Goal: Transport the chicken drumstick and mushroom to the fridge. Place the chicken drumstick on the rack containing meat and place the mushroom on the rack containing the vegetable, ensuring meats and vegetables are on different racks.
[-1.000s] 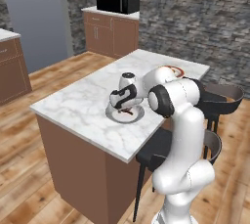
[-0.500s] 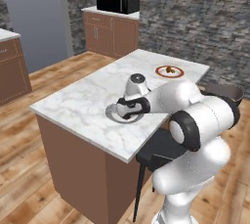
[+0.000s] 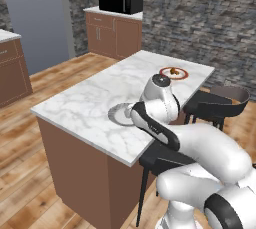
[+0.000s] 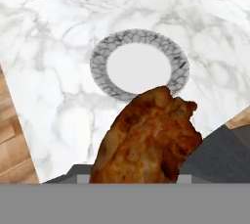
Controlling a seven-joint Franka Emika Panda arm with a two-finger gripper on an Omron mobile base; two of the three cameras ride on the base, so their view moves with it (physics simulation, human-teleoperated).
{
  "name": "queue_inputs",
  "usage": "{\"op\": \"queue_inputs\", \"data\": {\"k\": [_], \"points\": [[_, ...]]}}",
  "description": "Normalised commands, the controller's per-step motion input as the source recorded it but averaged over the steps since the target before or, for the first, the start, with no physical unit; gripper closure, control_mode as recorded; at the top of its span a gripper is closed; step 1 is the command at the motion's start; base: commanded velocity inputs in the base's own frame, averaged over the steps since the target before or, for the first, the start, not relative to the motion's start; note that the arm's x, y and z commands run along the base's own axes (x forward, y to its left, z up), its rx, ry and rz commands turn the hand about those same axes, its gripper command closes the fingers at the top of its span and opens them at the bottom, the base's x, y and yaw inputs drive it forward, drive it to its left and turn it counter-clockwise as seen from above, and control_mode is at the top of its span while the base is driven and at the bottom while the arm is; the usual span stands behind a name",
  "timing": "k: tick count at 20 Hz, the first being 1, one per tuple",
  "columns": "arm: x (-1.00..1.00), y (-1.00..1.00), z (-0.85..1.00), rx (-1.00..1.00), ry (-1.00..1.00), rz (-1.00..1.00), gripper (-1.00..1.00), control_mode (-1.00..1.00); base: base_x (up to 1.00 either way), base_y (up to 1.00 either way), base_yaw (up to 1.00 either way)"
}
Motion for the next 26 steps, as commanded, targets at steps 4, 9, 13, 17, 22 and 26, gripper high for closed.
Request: {"op": "queue_inputs", "data": {"k": [4,9,13,17,22,26], "points": [[-0.87,-0.26,0.99,0.01,0.20,0.00,1.00,-1.00,0.00,0.00,0.00],[-0.89,-0.21,0.92,-0.03,0.02,-0.02,1.00,-1.00,0.00,0.00,0.00],[-0.72,-0.24,0.91,0.00,0.02,-0.05,1.00,-1.00,0.00,0.00,0.00],[-0.69,-0.37,0.60,0.04,0.04,0.00,1.00,-1.00,0.00,0.00,0.00],[-0.46,0.00,0.27,0.00,0.00,0.00,1.00,-1.00,0.00,0.00,0.00],[-0.66,0.00,0.31,0.00,0.00,0.00,1.00,-1.00,0.00,0.00,0.00]]}}
